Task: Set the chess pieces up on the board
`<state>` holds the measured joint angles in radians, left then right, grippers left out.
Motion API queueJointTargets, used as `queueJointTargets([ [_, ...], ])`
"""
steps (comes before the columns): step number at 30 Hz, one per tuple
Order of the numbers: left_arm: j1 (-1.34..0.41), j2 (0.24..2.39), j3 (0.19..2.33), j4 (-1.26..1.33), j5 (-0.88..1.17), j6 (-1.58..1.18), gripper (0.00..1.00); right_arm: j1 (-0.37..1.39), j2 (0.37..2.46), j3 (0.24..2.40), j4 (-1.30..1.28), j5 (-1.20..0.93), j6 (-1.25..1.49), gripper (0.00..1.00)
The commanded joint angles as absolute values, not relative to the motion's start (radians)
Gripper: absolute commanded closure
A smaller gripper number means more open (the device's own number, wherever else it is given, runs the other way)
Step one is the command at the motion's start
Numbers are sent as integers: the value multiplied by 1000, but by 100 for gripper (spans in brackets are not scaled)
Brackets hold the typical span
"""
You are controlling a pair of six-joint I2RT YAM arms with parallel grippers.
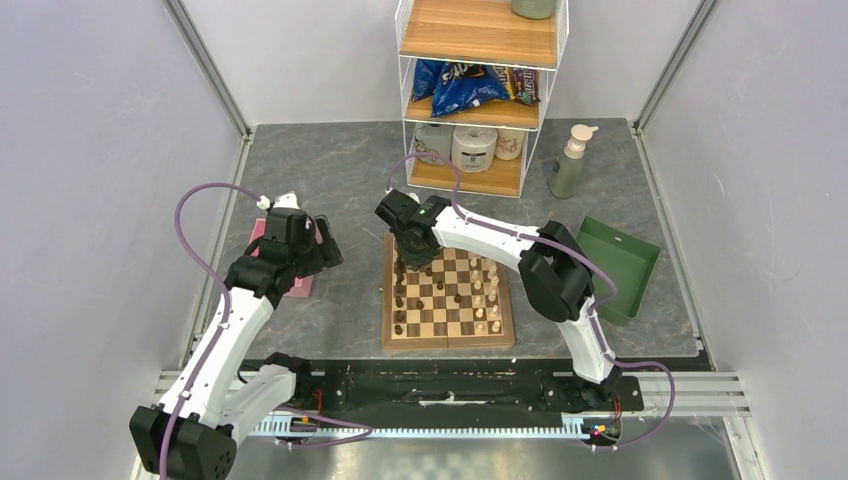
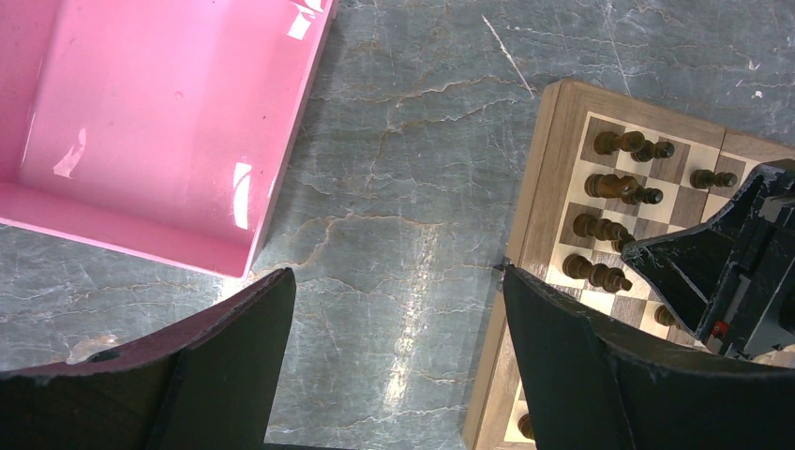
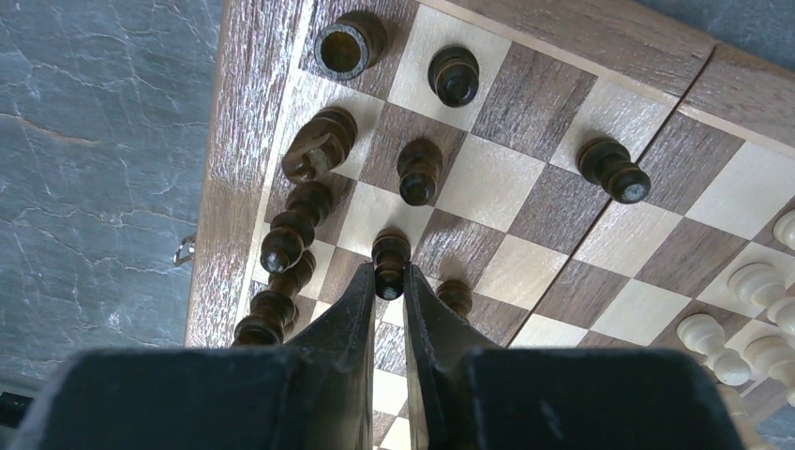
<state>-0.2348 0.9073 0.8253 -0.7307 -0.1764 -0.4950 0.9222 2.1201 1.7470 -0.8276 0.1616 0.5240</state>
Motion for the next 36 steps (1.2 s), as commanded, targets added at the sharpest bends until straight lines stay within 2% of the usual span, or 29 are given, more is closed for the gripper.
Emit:
queueJointTargets([
  [1, -229, 905, 827, -702, -166, -456, 12, 925, 2138, 1796, -805, 183, 533, 85],
  [16, -228, 905, 827, -703, -164, -457, 12, 925, 2153, 1796, -790, 170, 543, 83],
  [28, -227, 910, 827, -702, -156, -455, 12, 925, 2061, 1775, -804, 193, 524, 59],
  [36, -227, 911, 827, -702, -154, -455, 12, 925, 1977, 1699, -825, 258, 527, 58],
])
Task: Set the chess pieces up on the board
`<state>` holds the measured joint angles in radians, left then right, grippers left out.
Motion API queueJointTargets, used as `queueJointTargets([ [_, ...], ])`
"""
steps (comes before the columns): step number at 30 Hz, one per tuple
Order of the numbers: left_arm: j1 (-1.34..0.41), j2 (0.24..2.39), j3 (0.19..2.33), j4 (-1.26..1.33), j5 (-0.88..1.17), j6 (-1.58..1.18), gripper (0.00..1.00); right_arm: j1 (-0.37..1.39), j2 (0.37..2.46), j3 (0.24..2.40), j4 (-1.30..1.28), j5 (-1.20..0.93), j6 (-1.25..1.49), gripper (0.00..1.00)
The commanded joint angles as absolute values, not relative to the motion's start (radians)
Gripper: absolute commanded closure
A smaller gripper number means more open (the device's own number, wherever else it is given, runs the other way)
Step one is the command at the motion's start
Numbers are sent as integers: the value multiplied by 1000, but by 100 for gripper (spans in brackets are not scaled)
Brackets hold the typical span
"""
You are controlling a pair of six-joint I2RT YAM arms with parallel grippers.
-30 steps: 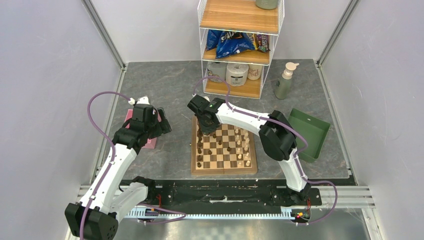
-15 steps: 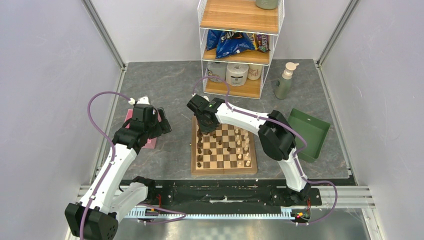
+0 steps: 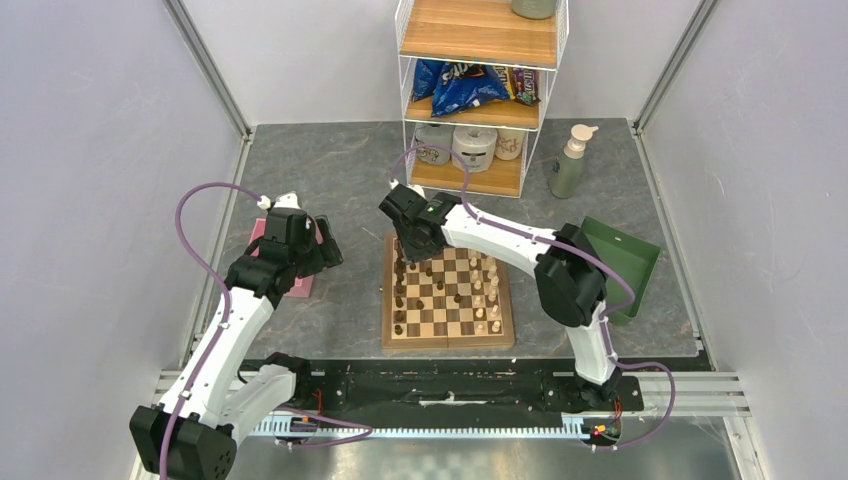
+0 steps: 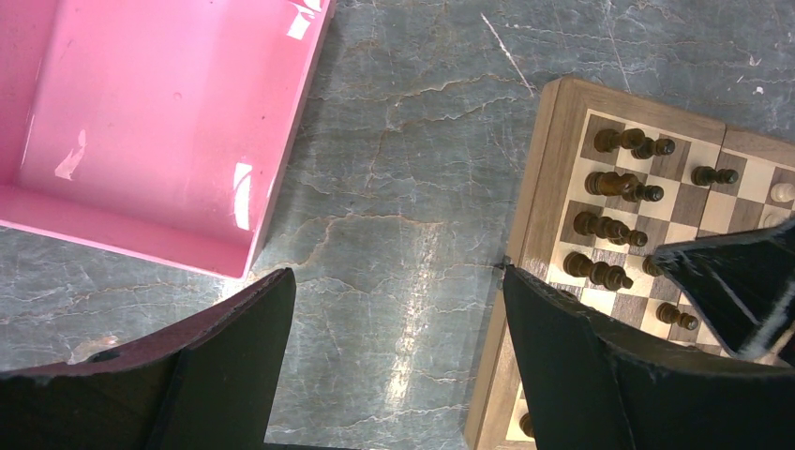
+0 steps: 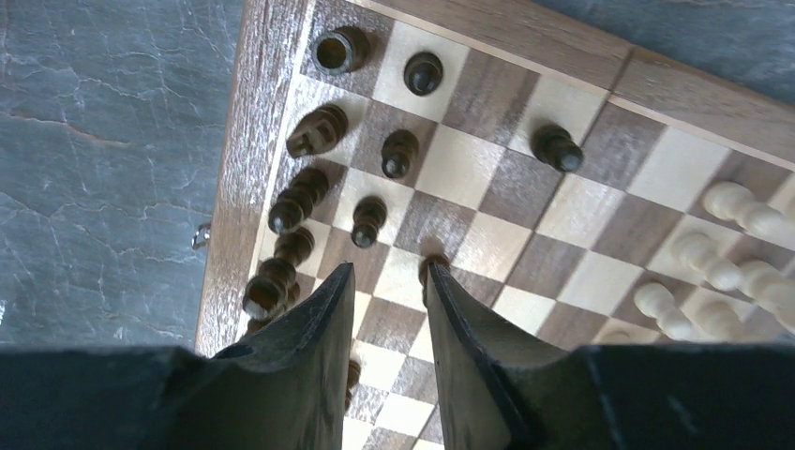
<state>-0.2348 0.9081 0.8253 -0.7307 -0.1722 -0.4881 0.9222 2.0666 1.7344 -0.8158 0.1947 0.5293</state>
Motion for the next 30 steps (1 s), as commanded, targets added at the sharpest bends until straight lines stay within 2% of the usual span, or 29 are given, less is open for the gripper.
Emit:
queueJointTargets([
  [1, -227, 910, 827, -702, -154, -455, 12, 925, 1974, 1688, -828, 262, 531, 58],
  [10, -228, 908, 825, -702, -147, -455, 12, 925, 2004, 1650, -847, 240, 553, 59],
  [17, -227, 910, 825, -701, -148, -455, 12, 924, 2027, 1651, -845, 224, 548, 67],
  [26, -227, 909, 824, -702, -145, -454, 12, 925, 2052, 1660, -851, 217, 550, 69],
  [30, -227, 908, 824, -702, -145, -455, 12, 924, 2042, 1658, -850, 220, 549, 78],
])
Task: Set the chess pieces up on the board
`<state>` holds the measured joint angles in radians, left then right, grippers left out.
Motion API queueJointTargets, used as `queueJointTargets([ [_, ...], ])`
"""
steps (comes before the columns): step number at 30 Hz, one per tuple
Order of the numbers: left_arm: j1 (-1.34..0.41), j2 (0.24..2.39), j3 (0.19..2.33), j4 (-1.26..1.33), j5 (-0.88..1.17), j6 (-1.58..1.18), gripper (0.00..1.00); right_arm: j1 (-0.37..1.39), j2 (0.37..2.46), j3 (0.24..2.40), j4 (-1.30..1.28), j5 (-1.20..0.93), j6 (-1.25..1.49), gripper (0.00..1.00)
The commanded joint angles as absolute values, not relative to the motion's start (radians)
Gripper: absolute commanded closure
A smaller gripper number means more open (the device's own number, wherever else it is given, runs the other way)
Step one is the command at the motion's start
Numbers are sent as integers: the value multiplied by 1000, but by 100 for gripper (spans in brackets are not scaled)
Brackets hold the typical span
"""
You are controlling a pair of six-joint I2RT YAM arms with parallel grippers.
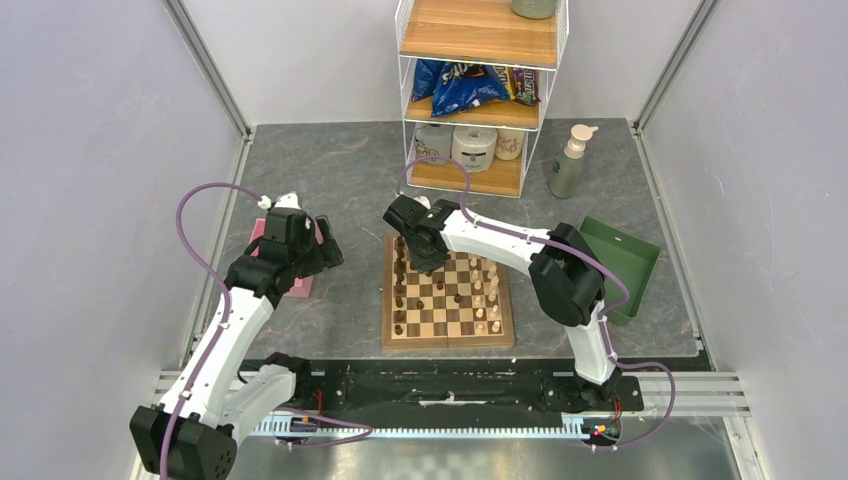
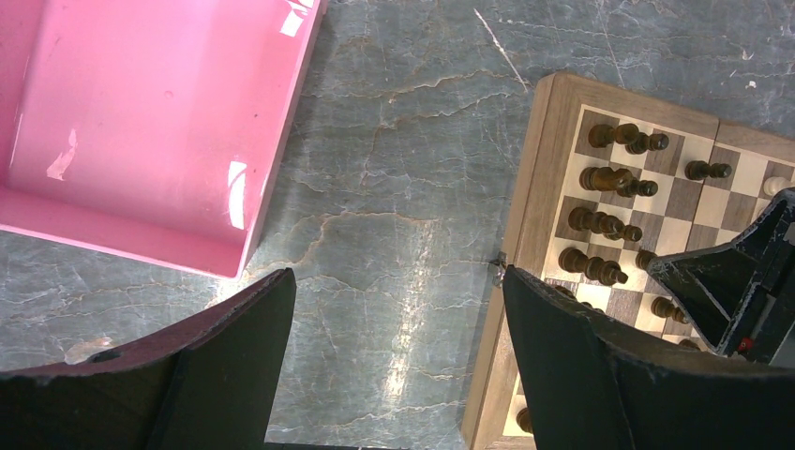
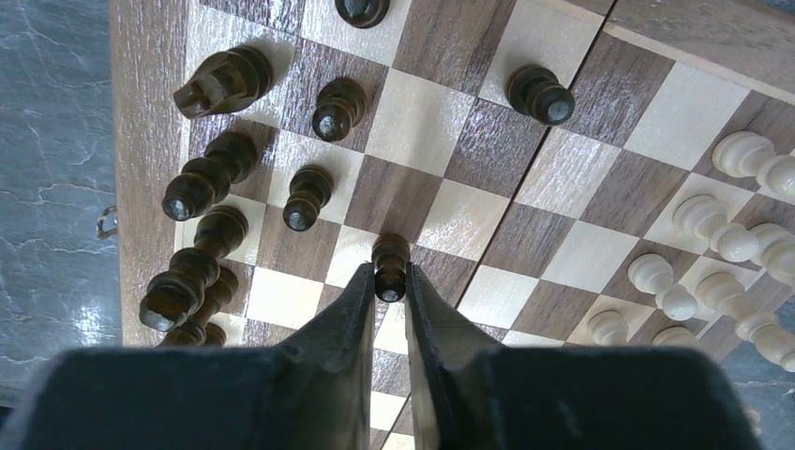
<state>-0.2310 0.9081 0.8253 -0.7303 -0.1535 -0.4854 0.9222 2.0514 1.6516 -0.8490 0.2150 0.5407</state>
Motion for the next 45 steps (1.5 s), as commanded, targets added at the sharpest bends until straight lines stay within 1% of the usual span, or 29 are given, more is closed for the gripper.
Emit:
queueJointTargets([
  [1, -227, 910, 825, -702, -144, -455, 12, 925, 2040, 1659, -850, 220, 549, 82],
  [5, -227, 910, 825, -702, -145, -454, 12, 925, 2023, 1660, -847, 209, 545, 90],
  [6, -228, 911, 825, -702, -144, -454, 12, 926, 2019, 1659, -845, 197, 546, 91],
  [18, -227, 910, 825, -701, -141, -453, 12, 972, 2029, 1677, -815, 162, 574, 90],
  [31, -227, 913, 825, -701, -143, -454, 12, 979, 2066, 1706, -798, 211, 570, 88],
  [37, -227, 913, 825, -701, -141, -453, 12, 979, 2086, 1729, -792, 193, 569, 87],
  [45, -228, 916, 825, -701, -141, -452, 12, 979, 2092, 1726, -787, 199, 568, 83],
])
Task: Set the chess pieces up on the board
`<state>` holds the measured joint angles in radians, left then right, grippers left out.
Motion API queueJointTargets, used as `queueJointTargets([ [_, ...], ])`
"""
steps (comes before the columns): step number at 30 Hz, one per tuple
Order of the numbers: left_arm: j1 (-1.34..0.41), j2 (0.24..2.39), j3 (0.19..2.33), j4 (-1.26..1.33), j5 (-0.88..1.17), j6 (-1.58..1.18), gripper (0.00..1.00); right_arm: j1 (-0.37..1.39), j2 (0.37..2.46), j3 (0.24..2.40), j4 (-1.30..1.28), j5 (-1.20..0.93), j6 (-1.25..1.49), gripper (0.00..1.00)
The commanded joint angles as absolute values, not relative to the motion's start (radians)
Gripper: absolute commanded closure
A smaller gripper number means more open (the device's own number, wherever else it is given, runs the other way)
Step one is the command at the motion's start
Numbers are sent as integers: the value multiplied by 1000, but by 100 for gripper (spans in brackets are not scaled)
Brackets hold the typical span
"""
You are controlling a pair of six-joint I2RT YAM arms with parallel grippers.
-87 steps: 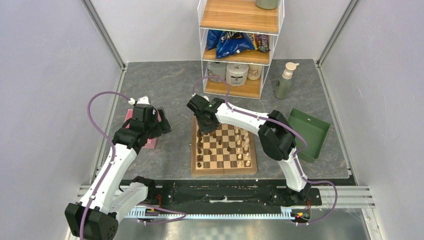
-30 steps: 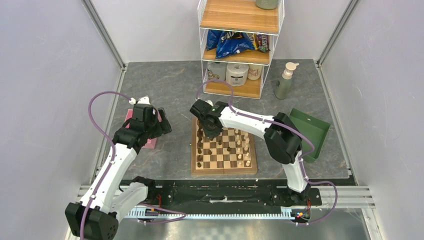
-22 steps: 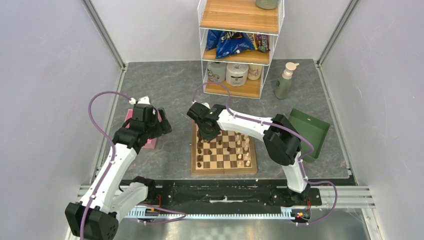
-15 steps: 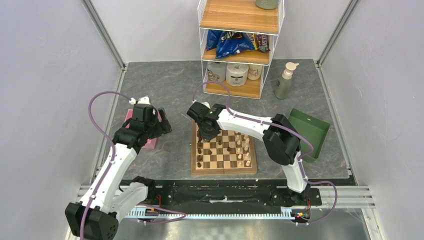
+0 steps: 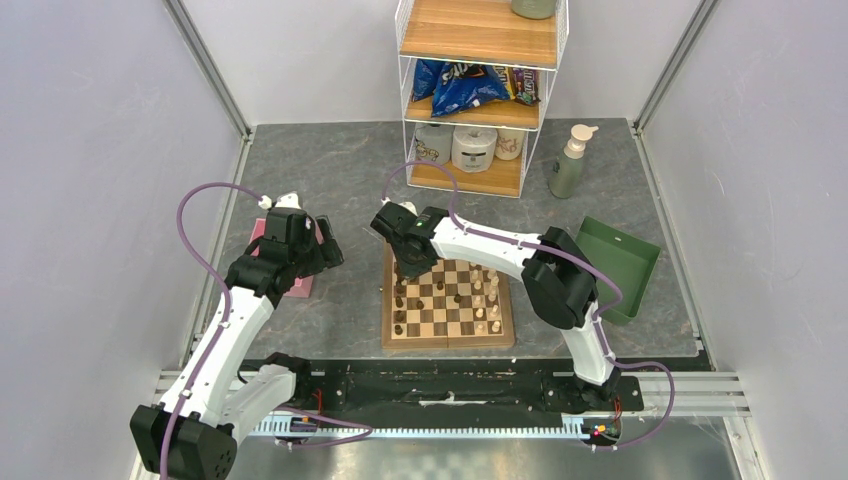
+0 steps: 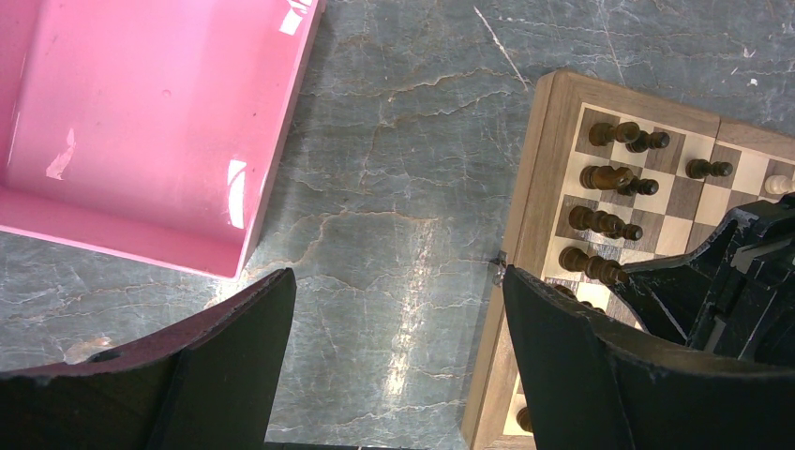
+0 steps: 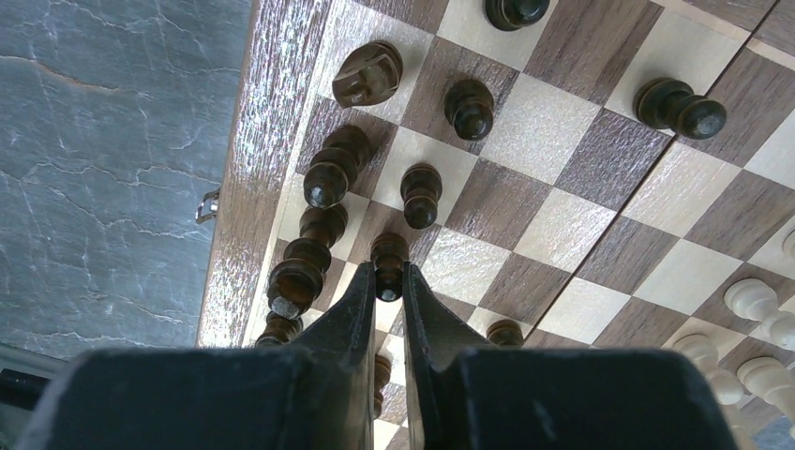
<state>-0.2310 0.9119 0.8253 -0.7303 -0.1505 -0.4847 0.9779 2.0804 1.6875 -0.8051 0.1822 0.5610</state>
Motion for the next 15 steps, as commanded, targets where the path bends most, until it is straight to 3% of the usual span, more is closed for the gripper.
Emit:
queueJointTargets([
  [1, -227, 915, 825, -701, -142, -452, 12, 979, 2090, 1724, -787, 200, 566, 81],
  [6, -227, 915, 825, -701, -141, -452, 12, 979, 2063, 1714, -787, 197, 559, 70],
  [10, -227, 915, 825, -701, -142, -452, 12, 979, 2011, 1698, -787, 213, 548, 54],
  [15, -227, 915, 825, -701, -141, -453, 12, 976, 1929, 1636, -787, 265, 551, 50],
])
